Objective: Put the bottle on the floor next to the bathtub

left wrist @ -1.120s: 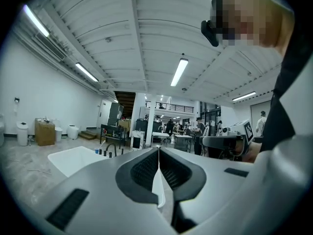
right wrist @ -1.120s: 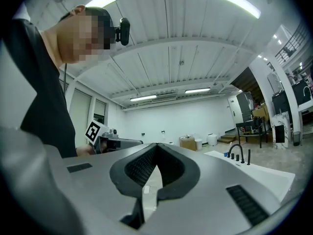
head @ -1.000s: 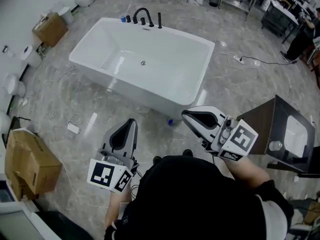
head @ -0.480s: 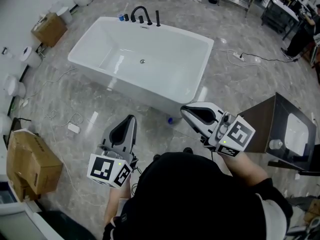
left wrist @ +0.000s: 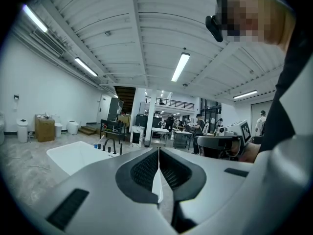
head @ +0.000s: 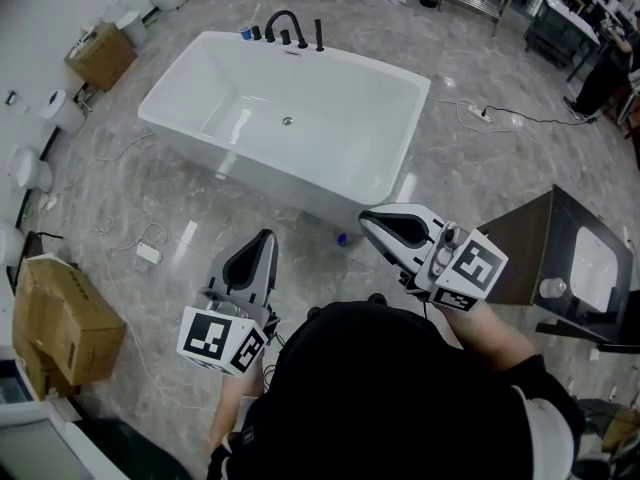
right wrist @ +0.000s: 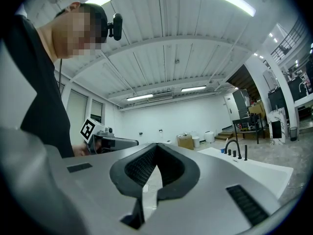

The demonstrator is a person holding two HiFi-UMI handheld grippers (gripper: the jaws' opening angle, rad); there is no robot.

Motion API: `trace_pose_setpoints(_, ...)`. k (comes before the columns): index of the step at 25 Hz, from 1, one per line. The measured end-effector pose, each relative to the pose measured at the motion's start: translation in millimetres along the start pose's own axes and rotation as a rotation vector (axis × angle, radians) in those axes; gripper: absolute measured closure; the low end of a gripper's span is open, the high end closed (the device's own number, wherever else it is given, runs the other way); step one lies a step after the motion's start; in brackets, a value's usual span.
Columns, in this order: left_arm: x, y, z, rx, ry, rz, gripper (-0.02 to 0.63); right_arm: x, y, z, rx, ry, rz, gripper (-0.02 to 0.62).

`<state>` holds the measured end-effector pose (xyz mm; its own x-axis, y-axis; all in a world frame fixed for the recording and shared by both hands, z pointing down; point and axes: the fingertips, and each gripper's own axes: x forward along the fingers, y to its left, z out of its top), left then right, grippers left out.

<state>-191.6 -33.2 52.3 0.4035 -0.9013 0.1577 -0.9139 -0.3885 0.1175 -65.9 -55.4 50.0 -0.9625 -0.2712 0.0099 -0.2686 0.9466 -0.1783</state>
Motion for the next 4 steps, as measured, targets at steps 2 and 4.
trace_pose_setpoints(2, 0.1, -1.1, -0.7, -0.002, -0.001, -0.001, 0.588, 0.2, 1.4, -0.6, 0.0, 0.002, 0.005, 0.569)
trace_pose_setpoints(4, -0.1, -1.6, -1.2, -0.006, -0.002, -0.001, 0.588, 0.1, 2.8, -0.9, 0.001, 0.003, 0.009, 0.568)
